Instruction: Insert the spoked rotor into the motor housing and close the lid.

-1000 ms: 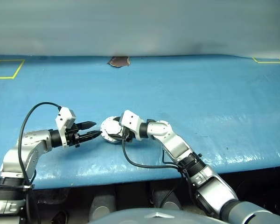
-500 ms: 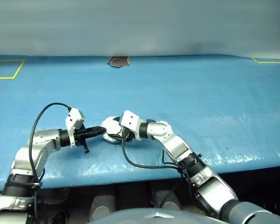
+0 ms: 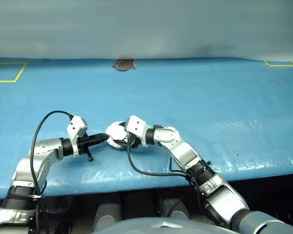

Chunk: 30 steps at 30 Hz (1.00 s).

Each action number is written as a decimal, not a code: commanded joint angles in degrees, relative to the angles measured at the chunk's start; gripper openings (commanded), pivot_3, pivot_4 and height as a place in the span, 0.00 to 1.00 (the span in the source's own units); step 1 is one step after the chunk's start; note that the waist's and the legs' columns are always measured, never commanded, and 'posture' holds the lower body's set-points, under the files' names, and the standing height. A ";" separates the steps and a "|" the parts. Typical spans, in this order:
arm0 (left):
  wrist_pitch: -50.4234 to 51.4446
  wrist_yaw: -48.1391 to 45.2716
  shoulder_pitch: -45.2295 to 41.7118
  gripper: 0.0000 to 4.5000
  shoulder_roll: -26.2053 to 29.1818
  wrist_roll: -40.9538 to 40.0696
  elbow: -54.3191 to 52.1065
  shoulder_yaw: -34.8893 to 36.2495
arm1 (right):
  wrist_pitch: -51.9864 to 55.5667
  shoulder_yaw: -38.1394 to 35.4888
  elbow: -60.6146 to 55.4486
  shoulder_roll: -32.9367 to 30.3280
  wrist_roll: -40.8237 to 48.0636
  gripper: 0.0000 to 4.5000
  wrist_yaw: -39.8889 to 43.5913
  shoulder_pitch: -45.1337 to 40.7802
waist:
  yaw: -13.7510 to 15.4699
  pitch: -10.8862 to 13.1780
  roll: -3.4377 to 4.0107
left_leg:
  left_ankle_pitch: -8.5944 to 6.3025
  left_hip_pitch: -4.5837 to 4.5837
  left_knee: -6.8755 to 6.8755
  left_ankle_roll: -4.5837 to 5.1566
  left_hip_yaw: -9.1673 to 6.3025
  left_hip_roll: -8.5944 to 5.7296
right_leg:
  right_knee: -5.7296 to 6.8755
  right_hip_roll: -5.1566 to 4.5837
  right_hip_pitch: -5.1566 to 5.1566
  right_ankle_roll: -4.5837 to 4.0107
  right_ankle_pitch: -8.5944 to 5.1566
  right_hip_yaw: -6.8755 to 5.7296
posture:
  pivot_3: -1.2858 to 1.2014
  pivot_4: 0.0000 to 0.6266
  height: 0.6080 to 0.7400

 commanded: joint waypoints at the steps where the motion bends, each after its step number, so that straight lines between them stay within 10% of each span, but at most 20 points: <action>1: -0.12 0.69 -0.35 0.00 -0.16 1.87 -0.52 -1.55 | 1.77 -0.86 2.07 -0.37 -1.88 0.67 -1.93 0.33 | 0.01 -0.02 0.03 | 0.00 0.02 0.00 0.00 0.00 0.00 | 0.00 0.00 0.01 0.00 0.00 0.00 | 0.52 0.24 1.00; 5: -0.49 0.40 -0.61 0.00 0.03 2.85 -0.16 -2.12 | 2.66 -2.49 1.11 0.61 0.60 0.67 -1.41 0.65 | 0.01 -0.01 0.03 | -0.01 0.30 -0.02 -0.01 0.01 0.00 | -0.01 -0.04 0.02 -0.01 -0.01 0.00 | 0.52 0.24 1.00; 10: -1.18 0.19 -1.24 0.00 0.56 3.64 0.46 -2.77 | 4.00 -2.45 0.13 0.25 0.02 0.99 -1.67 1.22 | 0.04 -0.01 0.03 | -0.01 0.30 -0.05 -0.01 0.04 -0.02 | -0.05 -0.11 0.00 -0.01 -0.01 0.01 | 0.52 0.24 1.00; 30: -2.38 -0.44 -3.52 0.00 -0.37 3.91 2.73 -2.36 | 31.63 -18.65 -21.67 8.40 12.96 0.99 -16.79 11.11 | 0.96 0.00 0.06 | 0.00 -0.25 -0.35 0.00 0.00 -0.04 | -0.36 -0.09 -0.19 0.01 0.01 -0.05 | 0.52 0.24 1.00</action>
